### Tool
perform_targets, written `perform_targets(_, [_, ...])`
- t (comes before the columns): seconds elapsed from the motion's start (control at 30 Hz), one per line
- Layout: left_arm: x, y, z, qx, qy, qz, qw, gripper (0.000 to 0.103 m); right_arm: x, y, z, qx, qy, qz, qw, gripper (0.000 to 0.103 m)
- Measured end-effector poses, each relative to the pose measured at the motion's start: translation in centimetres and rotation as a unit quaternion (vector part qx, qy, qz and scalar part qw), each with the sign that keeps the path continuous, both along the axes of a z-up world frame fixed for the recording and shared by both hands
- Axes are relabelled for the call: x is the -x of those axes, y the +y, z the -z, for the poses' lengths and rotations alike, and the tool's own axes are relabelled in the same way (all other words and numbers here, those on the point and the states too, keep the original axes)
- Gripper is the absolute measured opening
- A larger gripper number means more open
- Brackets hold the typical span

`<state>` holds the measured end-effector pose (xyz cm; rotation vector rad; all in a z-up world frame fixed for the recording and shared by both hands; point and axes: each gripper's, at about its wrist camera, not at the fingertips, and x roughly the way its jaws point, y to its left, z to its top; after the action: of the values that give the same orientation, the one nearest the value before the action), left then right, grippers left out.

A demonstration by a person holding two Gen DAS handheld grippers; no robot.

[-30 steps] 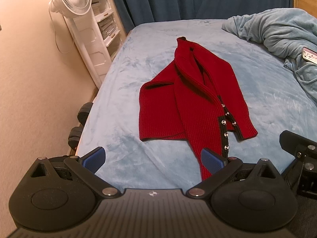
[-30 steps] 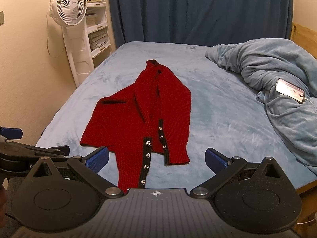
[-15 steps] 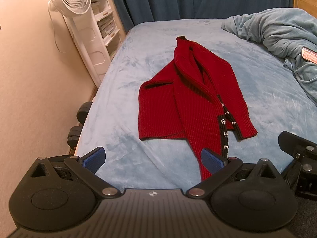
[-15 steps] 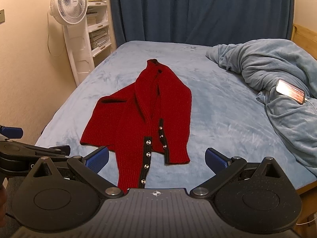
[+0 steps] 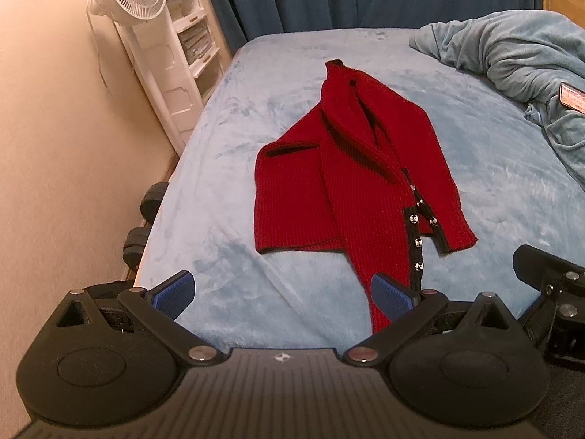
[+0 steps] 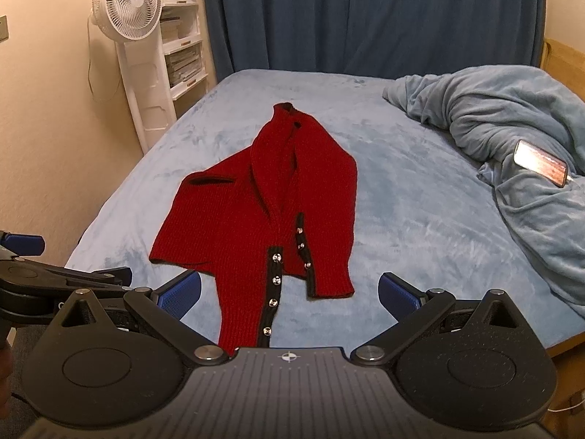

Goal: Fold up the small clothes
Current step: 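Grasp the cardigan's front edges with the left gripper while the right gripper grasps the other edge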

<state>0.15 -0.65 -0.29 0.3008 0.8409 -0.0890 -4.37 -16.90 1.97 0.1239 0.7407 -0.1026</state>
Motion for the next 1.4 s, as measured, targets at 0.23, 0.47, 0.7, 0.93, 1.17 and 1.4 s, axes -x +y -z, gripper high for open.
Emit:
perform_targets(0.23, [-2.4,1.3,1.1,0.013,0.024,-0.013,0.9995,0.103,-1.4,-1.2,0.8,-0.020,0.017,0.008,1.000,0.102])
perform_targets(0.47, [-12.0,4.9,2.1,0.074,0.023,-0.065,0.9949,0.103,-6.7,-6.2,2.1,0.015,-0.024,0.033,0.999,0.102])
perform_targets(0.7, [-25.8,1.6,4.4,0.097,0.052,-0.057,0.9923,0.103,-22.6,-10.9,7.8,-0.014,0.004,0.035,0.999,0.102])
perform_targets(0.93, [-38.7,-3.7,9.9,0.194,0.142,-0.035,0.9700,0.102,-40.4,-9.8,15.4,-0.017,0.067,0.010,0.998,0.102])
perform_targets(1.17, [-48.5,-9.0,15.5,0.229,0.211,-0.040,0.9494,0.049,-46.7,-9.5,19.1,0.063,0.089,-0.030,0.994,0.016])
perform_targets(1.4, [-48.6,-8.9,13.0,0.147,0.133,-0.039,0.9794,0.007,-44.6,-14.9,15.5,0.087,0.046,0.030,0.995,0.007])
